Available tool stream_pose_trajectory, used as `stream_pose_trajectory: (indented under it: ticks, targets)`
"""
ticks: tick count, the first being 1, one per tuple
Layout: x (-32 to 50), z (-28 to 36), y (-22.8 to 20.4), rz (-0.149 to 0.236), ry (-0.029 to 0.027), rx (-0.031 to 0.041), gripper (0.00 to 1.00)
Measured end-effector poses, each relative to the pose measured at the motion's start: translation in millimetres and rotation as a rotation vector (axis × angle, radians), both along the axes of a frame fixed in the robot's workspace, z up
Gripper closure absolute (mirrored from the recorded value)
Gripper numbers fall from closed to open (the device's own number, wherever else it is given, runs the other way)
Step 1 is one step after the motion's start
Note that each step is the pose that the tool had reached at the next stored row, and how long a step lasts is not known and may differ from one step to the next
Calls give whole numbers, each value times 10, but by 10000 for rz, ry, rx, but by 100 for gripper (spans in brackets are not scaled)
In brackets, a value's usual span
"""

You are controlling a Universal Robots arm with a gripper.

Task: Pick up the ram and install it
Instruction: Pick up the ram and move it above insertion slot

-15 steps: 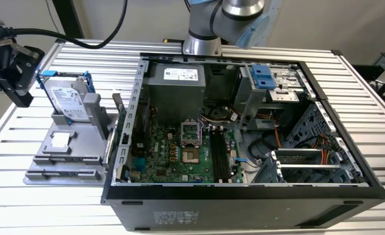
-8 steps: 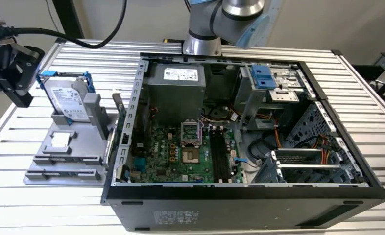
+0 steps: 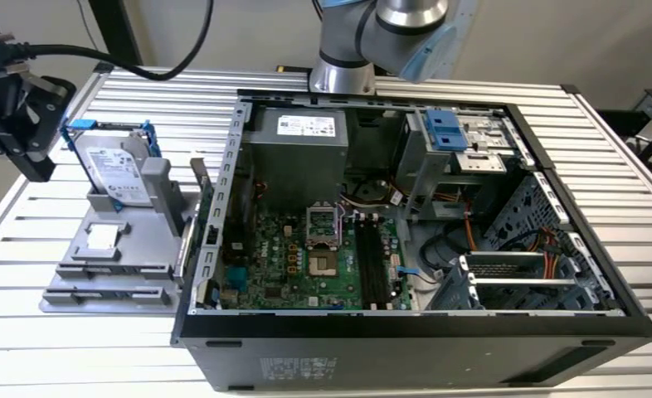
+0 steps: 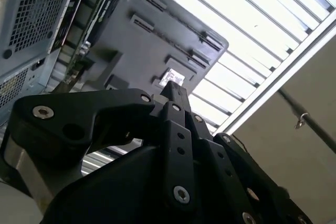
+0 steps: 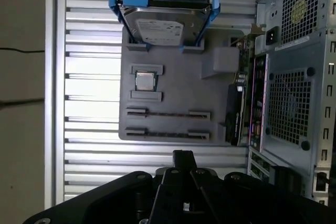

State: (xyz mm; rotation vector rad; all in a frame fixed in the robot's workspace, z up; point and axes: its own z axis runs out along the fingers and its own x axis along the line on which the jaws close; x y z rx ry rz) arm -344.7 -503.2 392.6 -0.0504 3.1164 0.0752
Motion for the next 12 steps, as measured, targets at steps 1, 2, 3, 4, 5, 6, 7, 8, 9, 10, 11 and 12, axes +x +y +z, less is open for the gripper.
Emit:
stream_pose_trajectory:
  ticks: [1,2,3,4,5,6,7,8,9,10,11,12]
  targets:
    - [0,0,0,93,0,0,100]
    - [0,0,0,197,0,0,100]
    - [0,0,0,324,0,1,100]
    - [0,0,0,451,0,0,100]
    - [0,0,0,577,0,0,100]
    - [0,0,0,708,0,0,100]
    - [0,0,0,855,1,0,100]
    - [-1,1,0,984,1,-1,100]
    - [-2,0,2,1095,0,0,100]
    - [-3,0,2,1213,0,-1,100]
    - [-4,1,2,1330,1,-1,100]
    - [-4,1,2,1475,1,0,100]
